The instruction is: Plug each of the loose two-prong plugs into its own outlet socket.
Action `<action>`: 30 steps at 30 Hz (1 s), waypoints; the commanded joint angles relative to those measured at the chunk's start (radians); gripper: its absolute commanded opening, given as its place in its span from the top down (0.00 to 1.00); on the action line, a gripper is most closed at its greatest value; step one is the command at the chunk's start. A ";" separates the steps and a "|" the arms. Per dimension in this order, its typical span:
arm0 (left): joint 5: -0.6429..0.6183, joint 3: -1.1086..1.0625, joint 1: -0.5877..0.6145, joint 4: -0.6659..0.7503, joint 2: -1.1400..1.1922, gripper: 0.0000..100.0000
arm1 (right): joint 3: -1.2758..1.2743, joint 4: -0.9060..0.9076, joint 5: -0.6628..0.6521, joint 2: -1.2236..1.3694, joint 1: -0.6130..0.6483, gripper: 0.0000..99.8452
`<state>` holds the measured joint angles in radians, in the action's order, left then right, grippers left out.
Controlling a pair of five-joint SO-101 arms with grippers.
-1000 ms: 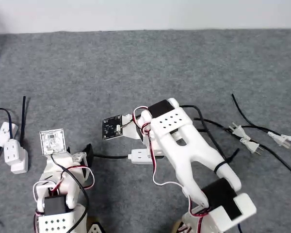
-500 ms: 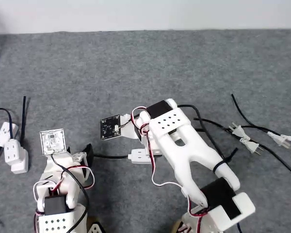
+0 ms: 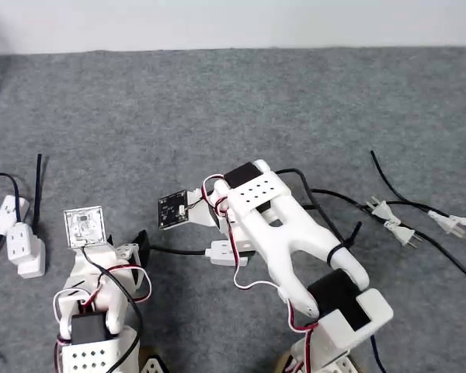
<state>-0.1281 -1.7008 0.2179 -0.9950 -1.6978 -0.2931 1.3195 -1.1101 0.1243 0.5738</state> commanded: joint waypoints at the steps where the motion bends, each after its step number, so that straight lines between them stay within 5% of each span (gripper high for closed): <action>1: 0.009 0.010 -0.006 -0.005 -0.008 0.77 | 0.035 -0.030 -0.003 0.002 0.022 0.99; 8: 0.009 0.010 -0.005 -0.005 -0.008 0.77 | 0.091 0.093 -0.005 -0.015 0.045 0.97; 17: 0.011 0.010 0.000 -0.002 -0.008 0.77 | 0.296 0.312 -0.008 -0.185 0.076 0.66; 25: 0.014 0.010 0.000 -0.003 -0.008 0.77 | 0.470 0.481 0.002 -0.272 0.074 0.65; 30: 0.132 0.010 -0.005 -0.003 -0.008 0.77 | 0.592 0.476 0.112 -0.426 0.028 0.65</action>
<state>-0.0729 -1.7008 0.2179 -0.9950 -1.6978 0.1887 1.7522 -1.0441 -0.1903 0.6368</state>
